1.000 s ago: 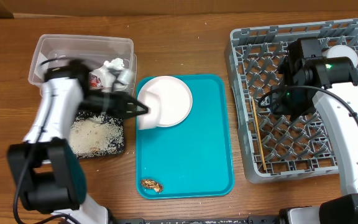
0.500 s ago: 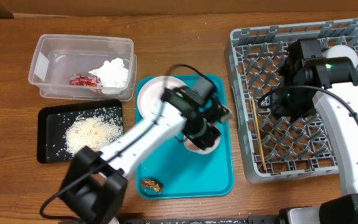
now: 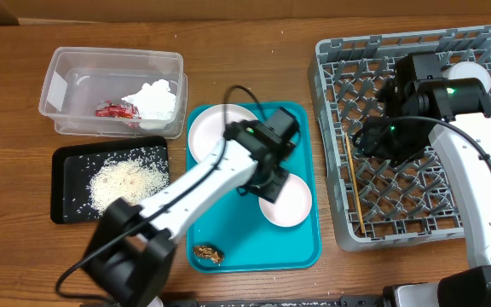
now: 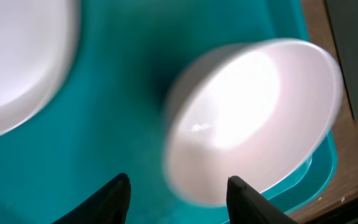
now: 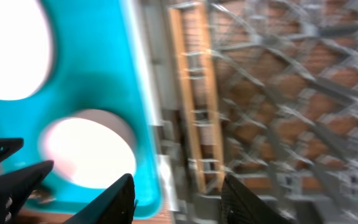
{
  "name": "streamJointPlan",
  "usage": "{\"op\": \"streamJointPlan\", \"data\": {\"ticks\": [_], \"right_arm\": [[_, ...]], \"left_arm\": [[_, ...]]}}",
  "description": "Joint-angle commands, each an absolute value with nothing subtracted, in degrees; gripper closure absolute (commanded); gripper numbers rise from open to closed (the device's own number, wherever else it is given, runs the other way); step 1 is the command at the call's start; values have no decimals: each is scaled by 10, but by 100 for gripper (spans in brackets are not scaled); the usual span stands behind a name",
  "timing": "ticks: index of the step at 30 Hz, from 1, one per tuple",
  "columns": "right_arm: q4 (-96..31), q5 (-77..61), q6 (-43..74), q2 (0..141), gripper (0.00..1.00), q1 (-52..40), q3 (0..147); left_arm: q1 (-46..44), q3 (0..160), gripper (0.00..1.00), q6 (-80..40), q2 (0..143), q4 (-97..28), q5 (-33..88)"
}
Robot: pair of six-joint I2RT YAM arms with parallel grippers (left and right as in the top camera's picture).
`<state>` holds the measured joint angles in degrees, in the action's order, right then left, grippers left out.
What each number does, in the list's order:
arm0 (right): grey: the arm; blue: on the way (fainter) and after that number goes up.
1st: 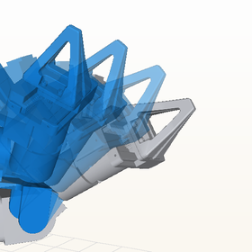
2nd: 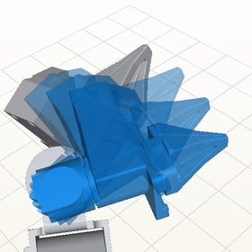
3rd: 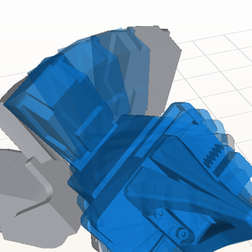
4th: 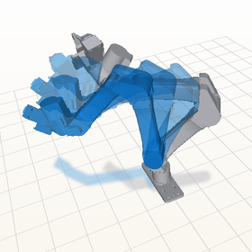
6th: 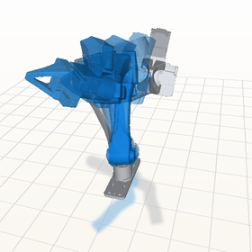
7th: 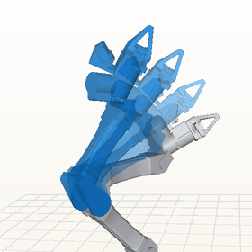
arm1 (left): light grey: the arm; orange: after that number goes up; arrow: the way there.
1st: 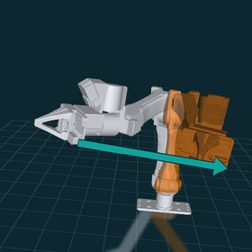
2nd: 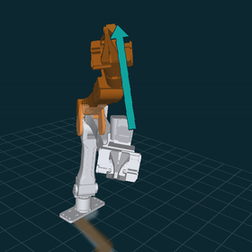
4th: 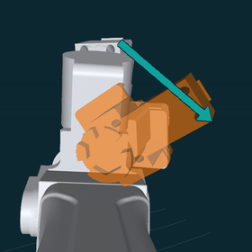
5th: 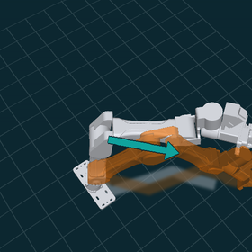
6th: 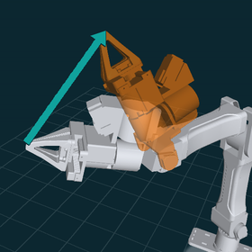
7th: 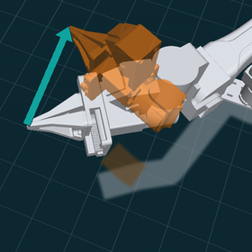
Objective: Sort waste into correct bins and load items into the dishwasher
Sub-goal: 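Grasp the pink bowl on the teal tray with the right gripper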
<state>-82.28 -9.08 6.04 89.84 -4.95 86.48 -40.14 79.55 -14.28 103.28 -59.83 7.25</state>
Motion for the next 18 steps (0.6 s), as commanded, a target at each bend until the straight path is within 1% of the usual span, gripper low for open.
{"op": "streamJointPlan", "data": {"ticks": [1,3,5,8,11,14,16,18], "right_arm": [[-806,-200,62,890,53,-67,873],[-793,-201,62,890,52,-85,864],[-777,-201,62,892,51,-109,848],[-754,-200,63,898,51,-147,818],[-719,-193,74,899,51,-184,780],[-669,-106,131,905,50,-231,731],[-643,-68,151,908,50,-249,709],[-621,-60,153,912,51,-259,693]], "left_arm": [[-343,816,47,-261,934,-617,28],[-314,816,42,-278,904,-629,28],[-281,816,32,-285,874,-645,28],[-242,816,22,-285,846,-670,28],[-213,816,19,-283,838,-690,28],[-199,815,18,-283,839,-696,28],[-199,815,17,-283,839,-695,28],[-199,815,16,-283,839,-694,28]]}}
